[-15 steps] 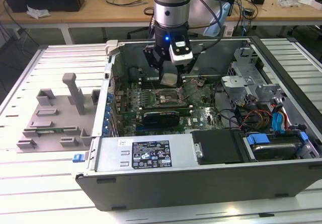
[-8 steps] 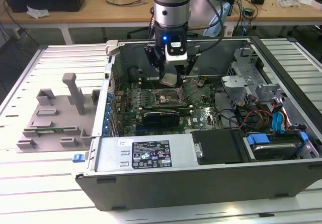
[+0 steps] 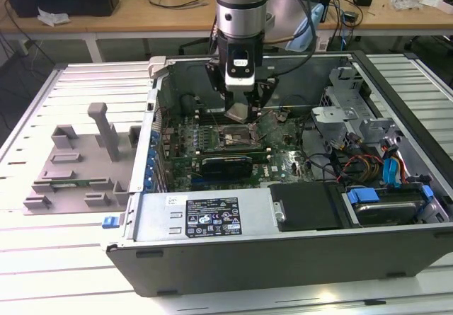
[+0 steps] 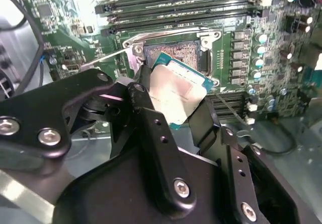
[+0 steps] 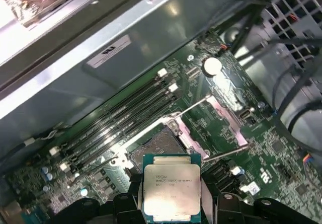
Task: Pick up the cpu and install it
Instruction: 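Place the cpu into insertion slot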
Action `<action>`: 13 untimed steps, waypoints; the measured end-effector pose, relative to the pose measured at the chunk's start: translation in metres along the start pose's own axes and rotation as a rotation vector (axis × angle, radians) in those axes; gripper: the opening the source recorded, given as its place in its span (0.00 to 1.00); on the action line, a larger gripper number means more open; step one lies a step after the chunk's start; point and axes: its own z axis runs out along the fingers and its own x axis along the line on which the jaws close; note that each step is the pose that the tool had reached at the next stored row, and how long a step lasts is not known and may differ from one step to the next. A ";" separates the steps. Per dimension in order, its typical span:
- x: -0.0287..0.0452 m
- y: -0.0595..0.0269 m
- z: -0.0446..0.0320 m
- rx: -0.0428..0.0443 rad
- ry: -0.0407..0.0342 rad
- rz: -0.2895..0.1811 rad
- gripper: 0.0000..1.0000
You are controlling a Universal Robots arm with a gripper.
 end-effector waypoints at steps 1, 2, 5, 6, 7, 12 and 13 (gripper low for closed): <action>0.0000 0.0000 0.0000 0.0001 -0.0005 0.012 0.55; 0.0000 0.0000 0.0000 0.0003 -0.0014 0.032 0.55; 0.0000 0.0000 0.0001 0.0010 -0.0043 0.093 0.55; 0.0000 0.0000 0.0001 0.0010 -0.0050 0.109 0.55; 0.0000 0.0000 0.0002 0.0013 -0.0060 0.132 0.55; 0.0000 0.0000 0.0004 0.0030 -0.0138 0.302 0.55; 0.0000 0.0000 0.0004 0.0031 -0.0147 0.320 0.55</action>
